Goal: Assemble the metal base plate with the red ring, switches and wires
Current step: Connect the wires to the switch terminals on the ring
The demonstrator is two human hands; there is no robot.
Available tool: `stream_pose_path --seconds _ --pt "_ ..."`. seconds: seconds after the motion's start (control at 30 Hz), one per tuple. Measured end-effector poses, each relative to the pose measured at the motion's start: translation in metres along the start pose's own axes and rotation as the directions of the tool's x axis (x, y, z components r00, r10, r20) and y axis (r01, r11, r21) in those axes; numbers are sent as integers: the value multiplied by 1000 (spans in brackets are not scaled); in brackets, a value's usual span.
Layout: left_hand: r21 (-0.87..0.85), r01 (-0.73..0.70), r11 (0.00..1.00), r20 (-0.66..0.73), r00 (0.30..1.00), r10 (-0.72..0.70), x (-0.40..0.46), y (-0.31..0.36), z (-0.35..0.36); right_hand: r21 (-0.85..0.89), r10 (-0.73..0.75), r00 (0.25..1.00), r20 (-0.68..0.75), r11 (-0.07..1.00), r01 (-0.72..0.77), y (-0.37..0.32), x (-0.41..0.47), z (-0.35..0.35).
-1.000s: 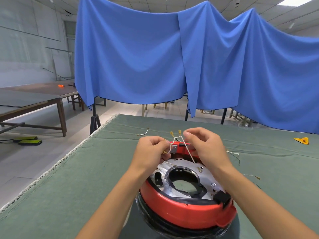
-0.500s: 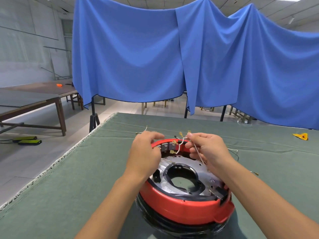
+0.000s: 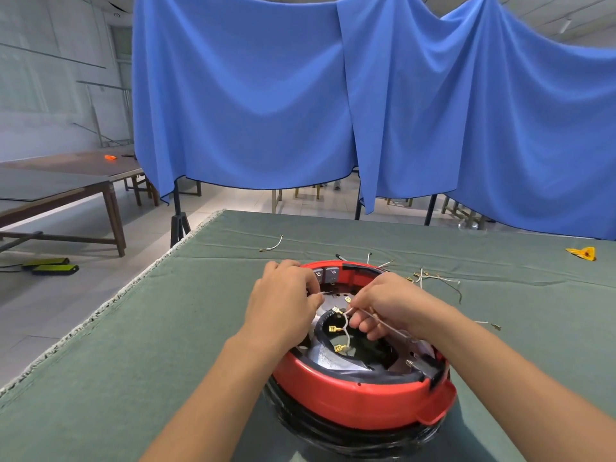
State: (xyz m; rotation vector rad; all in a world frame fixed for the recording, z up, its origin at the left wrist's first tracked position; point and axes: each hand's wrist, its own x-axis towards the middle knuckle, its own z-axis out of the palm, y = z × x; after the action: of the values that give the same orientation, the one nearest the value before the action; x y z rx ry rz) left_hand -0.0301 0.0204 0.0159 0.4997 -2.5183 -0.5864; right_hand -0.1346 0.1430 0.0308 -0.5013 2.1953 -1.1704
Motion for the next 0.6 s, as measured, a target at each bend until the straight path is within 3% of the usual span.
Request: stream_pose_path --seconds 0.27,0.6 --pt "42 -27 999 -46 999 29 0 -3 4 169 104 993 59 979 -113 -21 14 12" --pt "138 -39 990 26 999 36 -3 1 1 158 147 989 30 976 -150 -21 28 22"
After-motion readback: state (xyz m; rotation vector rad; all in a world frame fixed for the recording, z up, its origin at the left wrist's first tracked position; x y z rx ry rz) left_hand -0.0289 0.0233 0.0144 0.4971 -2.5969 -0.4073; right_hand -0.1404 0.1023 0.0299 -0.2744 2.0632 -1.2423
